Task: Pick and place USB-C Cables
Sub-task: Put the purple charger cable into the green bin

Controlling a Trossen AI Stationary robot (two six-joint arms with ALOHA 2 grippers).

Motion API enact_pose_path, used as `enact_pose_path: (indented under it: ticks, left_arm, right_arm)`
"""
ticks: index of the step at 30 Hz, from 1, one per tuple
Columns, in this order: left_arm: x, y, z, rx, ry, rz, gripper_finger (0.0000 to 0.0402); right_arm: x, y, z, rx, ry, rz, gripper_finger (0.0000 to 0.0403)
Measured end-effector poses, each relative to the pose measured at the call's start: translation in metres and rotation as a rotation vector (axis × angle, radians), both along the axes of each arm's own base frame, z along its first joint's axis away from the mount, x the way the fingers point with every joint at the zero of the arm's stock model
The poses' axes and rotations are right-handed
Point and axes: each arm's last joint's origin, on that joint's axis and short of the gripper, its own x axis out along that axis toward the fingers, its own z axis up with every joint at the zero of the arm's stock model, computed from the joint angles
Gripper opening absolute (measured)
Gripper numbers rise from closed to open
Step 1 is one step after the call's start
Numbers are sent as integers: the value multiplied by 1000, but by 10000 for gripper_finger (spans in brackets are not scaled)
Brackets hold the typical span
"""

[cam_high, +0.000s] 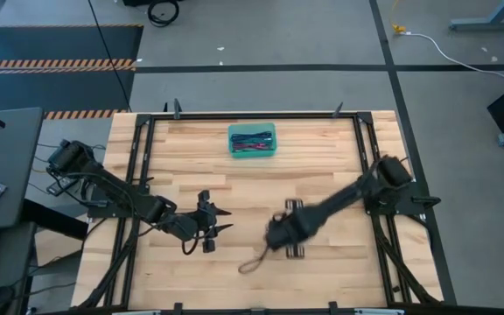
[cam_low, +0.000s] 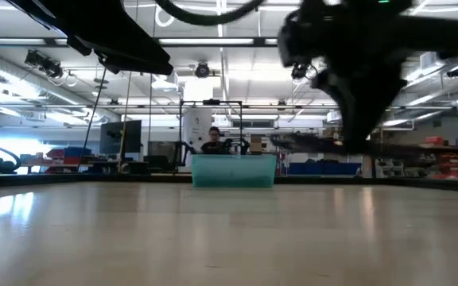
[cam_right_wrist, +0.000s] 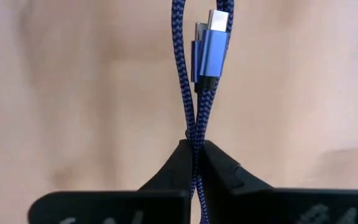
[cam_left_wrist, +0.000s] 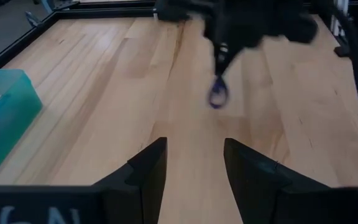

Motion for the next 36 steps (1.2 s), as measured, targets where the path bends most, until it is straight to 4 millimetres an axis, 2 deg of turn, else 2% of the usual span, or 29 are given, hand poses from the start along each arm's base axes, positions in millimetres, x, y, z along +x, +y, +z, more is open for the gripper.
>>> enact_pose_path:
  ticks: [7, 10, 14, 18, 23, 26, 31, 36]
  left_arm:
    - [-3, -6, 0, -10, -5, -11, 166]
    - [-4, -6, 0, -5, -9, -3, 166]
    - [-4, -6, 0, -1, -12, 6, 166]
    - [-3, -5, 1, 2, -15, 14, 166]
    - [-3, -4, 1, 19, -25, 45, 166]
    - [-3, -4, 1, 20, -26, 46, 166]
    - [-2, -3, 1, 22, -26, 55, 166]
    - [-2, -3, 1, 23, -26, 55, 166]
  right_arm:
    - [14, -97, 54, -28, -178, -24, 16]
    - [17, -139, 67, -42, -242, 7, 16]
    - [19, -190, 74, -56, -303, 42, 16]
    - [28, -228, 81, -95, -354, 115, 16]
    - [49, -264, 91, -118, -471, 181, 16]
    - [61, -284, 87, -110, -458, 194, 16]
    - [79, -315, 58, -66, -336, 197, 16]
    - [91, -337, 32, -17, -225, 179, 16]
